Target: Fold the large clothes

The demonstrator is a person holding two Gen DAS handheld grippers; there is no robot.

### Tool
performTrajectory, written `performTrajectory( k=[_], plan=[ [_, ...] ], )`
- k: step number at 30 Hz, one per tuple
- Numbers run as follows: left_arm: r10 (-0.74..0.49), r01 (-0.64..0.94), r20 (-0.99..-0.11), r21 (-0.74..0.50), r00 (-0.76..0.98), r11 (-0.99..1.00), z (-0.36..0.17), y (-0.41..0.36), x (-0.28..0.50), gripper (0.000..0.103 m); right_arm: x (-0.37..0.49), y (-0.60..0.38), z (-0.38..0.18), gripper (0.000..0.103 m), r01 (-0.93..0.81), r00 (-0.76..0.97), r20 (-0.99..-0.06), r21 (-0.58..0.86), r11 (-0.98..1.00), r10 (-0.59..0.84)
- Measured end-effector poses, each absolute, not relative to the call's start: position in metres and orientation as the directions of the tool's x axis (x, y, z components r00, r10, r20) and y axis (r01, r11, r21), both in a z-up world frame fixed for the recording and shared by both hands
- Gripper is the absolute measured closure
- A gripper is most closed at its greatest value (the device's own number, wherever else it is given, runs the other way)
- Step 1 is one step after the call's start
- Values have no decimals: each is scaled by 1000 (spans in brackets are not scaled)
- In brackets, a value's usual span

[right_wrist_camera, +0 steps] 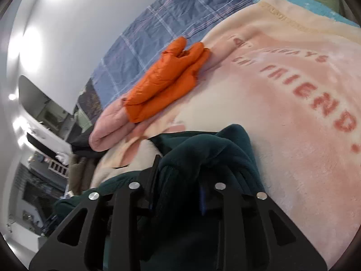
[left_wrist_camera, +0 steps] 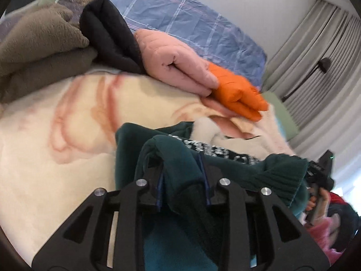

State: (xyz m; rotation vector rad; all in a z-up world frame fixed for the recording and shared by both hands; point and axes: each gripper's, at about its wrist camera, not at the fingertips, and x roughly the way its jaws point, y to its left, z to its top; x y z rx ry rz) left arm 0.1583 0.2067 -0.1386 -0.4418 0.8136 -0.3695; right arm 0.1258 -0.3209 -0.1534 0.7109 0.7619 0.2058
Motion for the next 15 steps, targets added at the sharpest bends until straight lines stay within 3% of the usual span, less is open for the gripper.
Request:
performTrajectory(
  k=[4,7,8,9,10,15],
  plan=[
    [-489,188,-608,-491,625,851,-123,208,145,68,109,-326,-126,60,16,704,-522,690,723,483],
    [-495,225,-592,-472,636,853,-105,209,126,58,88,-323,-95,43,-37,714,-491,685,727,499],
    [-492,229,-586,-466,643,855,-100,208,122,53,82,-321,-86,27,-45,728,-482,676,736,488],
    [-441,206,-579,-427,686,881,-90,211,112,30,73,-321,-76,17,-42,758,-474,652,757,449],
    [-376,176,-563,-377,736,909,-80,214,103,20,63,-321,-66,17,-31,793,-463,619,785,396],
    [-307,181,-475,-293,825,939,-48,229,68,20,31,-309,-40,10,-69,853,-437,449,891,286]
  ],
)
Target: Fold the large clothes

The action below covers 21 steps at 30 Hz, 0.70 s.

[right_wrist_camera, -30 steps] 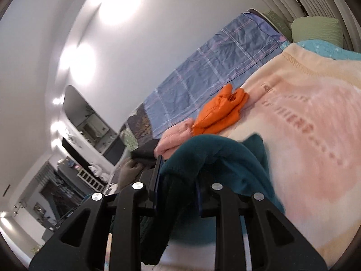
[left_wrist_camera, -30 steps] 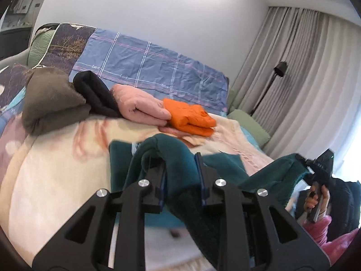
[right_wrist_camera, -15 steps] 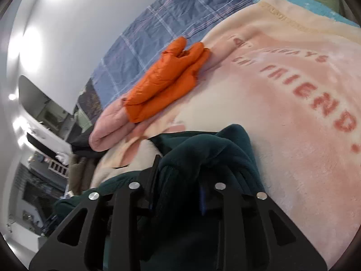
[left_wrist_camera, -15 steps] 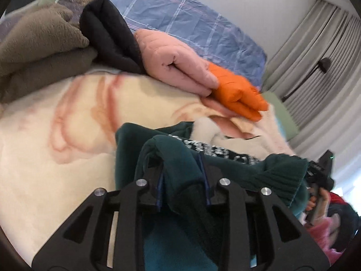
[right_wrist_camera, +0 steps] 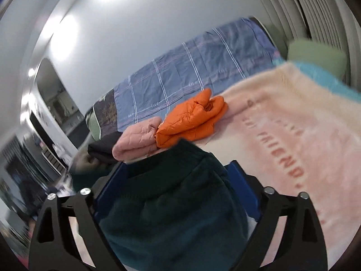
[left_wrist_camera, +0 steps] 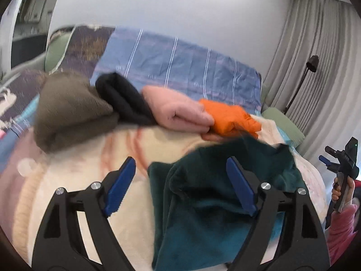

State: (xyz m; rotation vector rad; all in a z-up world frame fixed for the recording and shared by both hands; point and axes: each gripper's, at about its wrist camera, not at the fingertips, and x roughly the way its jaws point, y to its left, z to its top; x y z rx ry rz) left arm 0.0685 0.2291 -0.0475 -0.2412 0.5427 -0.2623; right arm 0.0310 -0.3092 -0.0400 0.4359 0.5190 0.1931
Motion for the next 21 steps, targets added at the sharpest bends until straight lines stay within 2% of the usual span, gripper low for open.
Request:
performTrajectory(
  k=[3,6,12,16,20,21],
  plan=[
    [-307,217,-468,-237,828,947,-44,220,55,18,31,-302,-49,10,-60,837,-483,388,920,258],
    [-312,245,-508,-196,803,950,-52,206,61,17,43,-297,-62,10,-63,817,-518,354,933,252],
    [-346,284,-616,-201,707,938,-82,184,130,17,106,-297,-95,11,-38,757,-622,266,963,201],
    [-374,282,-693,-248,617,927,-109,174,192,17,151,-287,-111,11,-82,703,-673,243,966,229],
    [-436,259,-744,-350,506,900,-141,168,245,15,188,-276,-123,11,-139,643,-716,240,961,272],
    [-458,254,-753,-381,472,889,-149,167,254,18,193,-274,-126,11,-144,631,-725,241,960,276]
  ],
)
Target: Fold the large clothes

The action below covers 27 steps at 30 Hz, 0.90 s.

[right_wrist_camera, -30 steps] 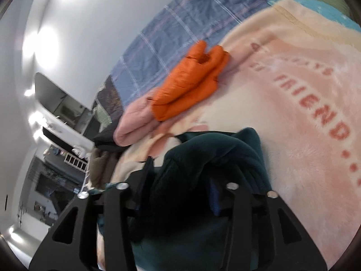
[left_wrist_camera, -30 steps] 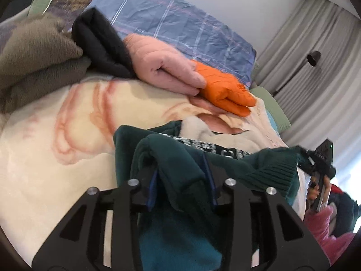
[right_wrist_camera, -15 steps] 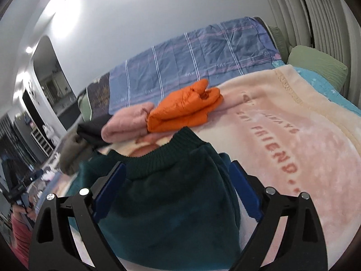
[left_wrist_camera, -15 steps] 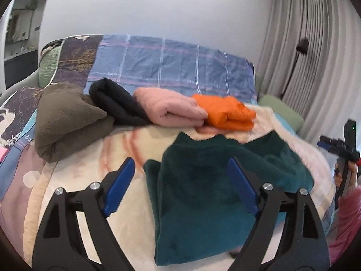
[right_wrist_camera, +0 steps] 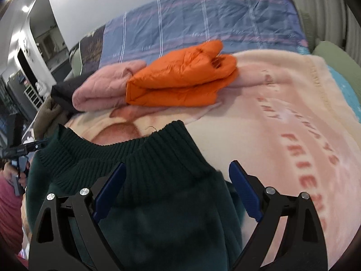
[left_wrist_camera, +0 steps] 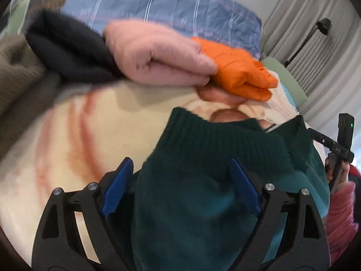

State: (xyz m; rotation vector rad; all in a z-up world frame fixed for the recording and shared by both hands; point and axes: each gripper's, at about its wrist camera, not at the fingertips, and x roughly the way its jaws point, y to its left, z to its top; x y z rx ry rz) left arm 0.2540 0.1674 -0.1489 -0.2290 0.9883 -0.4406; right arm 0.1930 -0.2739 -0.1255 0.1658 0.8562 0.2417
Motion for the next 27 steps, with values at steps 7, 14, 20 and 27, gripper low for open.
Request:
performTrajectory(
  k=[7,14,20,27],
  plan=[
    [-451,270,-685,-362,572,892,-130,173,224,89,184,-286,-118,88,-63,696,-672,297,953,255],
    [-425,293,-504,-321,752,901,-49,200,137,89,140,-289,-54,89,-61,804,-542,334,941,245],
    [-187,138,-746,-129,640,982,-136,176,203,81,212,-271,-144,87,110,651,-759,105,988,8],
    [-139,125,-780,-79,610,989,-171,175,214,66,213,-295,-174,58,210,633,-774,176,962,4]
  ],
)
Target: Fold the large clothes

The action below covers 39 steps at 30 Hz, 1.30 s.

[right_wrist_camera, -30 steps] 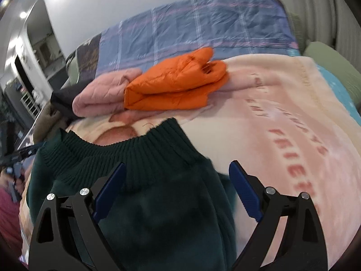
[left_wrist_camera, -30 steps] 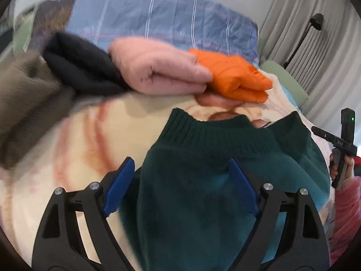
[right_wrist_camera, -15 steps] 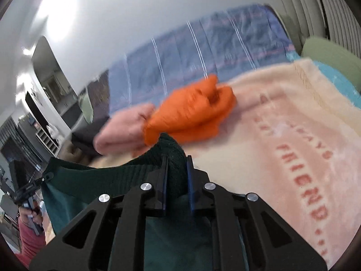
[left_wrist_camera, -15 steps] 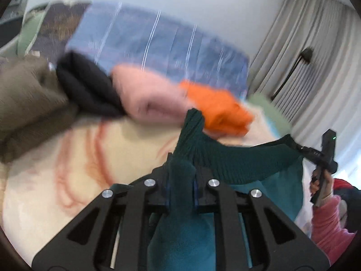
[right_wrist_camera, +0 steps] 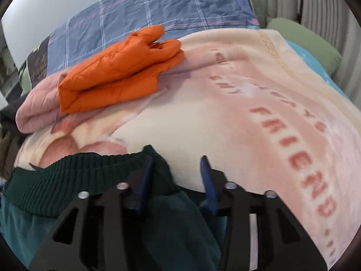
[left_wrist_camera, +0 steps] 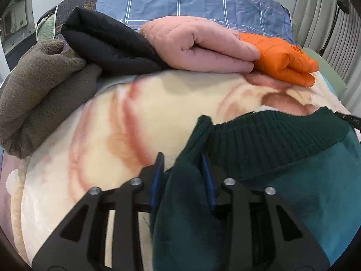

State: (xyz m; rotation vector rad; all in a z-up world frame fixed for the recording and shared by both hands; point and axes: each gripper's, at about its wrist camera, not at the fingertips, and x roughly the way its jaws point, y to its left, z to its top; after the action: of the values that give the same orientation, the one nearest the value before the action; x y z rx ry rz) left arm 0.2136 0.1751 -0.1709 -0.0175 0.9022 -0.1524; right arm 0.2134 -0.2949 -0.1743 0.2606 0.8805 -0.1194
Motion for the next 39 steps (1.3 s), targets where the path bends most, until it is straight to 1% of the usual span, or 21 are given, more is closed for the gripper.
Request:
performTrajectory(
  k=[2,3,5,6,9,10,13,14,15,16,17,19,20,21,22,23,24,27,31,37,39],
  plan=[
    [-160,114,-777,-114,609,987,-170,182,215,62,210,-302,-179,56,218,631,-775,223,950,37],
    [-160,104,-773,-122,613,987,-171,184,213,55,209,-302,-180,56,220,632,-774,227,949,38],
    [-165,83,-757,-146,632,986,-167,190,211,50,207,-298,-174,56,220,635,-772,195,956,11],
    [-182,79,-738,-173,649,982,-157,195,204,50,203,-294,-167,56,214,644,-765,171,962,-7],
    [-207,94,-683,-200,700,975,-132,192,190,65,185,-282,-137,56,212,699,-712,112,971,-70],
    [-227,119,-654,-205,721,971,-116,188,182,68,176,-279,-125,56,224,718,-690,101,969,-95],
    [-326,233,-580,-231,747,945,-82,165,164,69,151,-262,-85,54,151,799,-601,171,974,-19],
    [-354,268,-569,-231,742,935,-76,153,161,69,143,-251,-75,49,108,817,-577,179,978,16],
    [-378,302,-564,-226,734,926,-72,139,160,60,139,-240,-70,42,68,826,-563,170,983,41],
    [-401,339,-570,-216,717,915,-72,121,160,44,136,-230,-68,41,33,827,-559,152,988,58],
    [-405,365,-591,-192,698,911,-79,103,163,40,135,-218,-71,40,1,823,-564,120,993,67],
    [-382,390,-655,-143,652,910,-103,75,170,38,140,-209,-92,40,-3,797,-603,73,997,47],
    [-356,395,-711,-119,606,911,-128,61,177,37,148,-210,-118,39,30,751,-661,40,999,4],
    [-333,395,-728,-94,599,914,-146,54,178,35,157,-214,-143,34,54,702,-712,22,998,-22],
    [-323,405,-700,-53,637,913,-161,49,174,35,160,-227,-173,34,47,691,-722,88,995,31],
    [-326,410,-669,-35,667,911,-164,49,169,35,157,-236,-180,33,45,708,-702,157,987,79],
    [-329,407,-665,-41,670,913,-162,49,167,35,155,-239,-177,34,46,712,-697,174,984,89],
    [-328,403,-658,-41,678,914,-162,52,164,35,153,-227,-171,32,51,719,-695,85,995,23],
    [-333,404,-660,-50,673,914,-162,53,169,35,152,-231,-172,32,48,716,-697,109,993,42],
    [-326,377,-664,-71,673,923,-157,56,164,35,148,-226,-171,32,44,714,-699,82,996,26],
    [-302,359,-652,-49,696,932,-155,56,155,35,142,-223,-169,31,47,725,-689,69,997,14]
  ],
)
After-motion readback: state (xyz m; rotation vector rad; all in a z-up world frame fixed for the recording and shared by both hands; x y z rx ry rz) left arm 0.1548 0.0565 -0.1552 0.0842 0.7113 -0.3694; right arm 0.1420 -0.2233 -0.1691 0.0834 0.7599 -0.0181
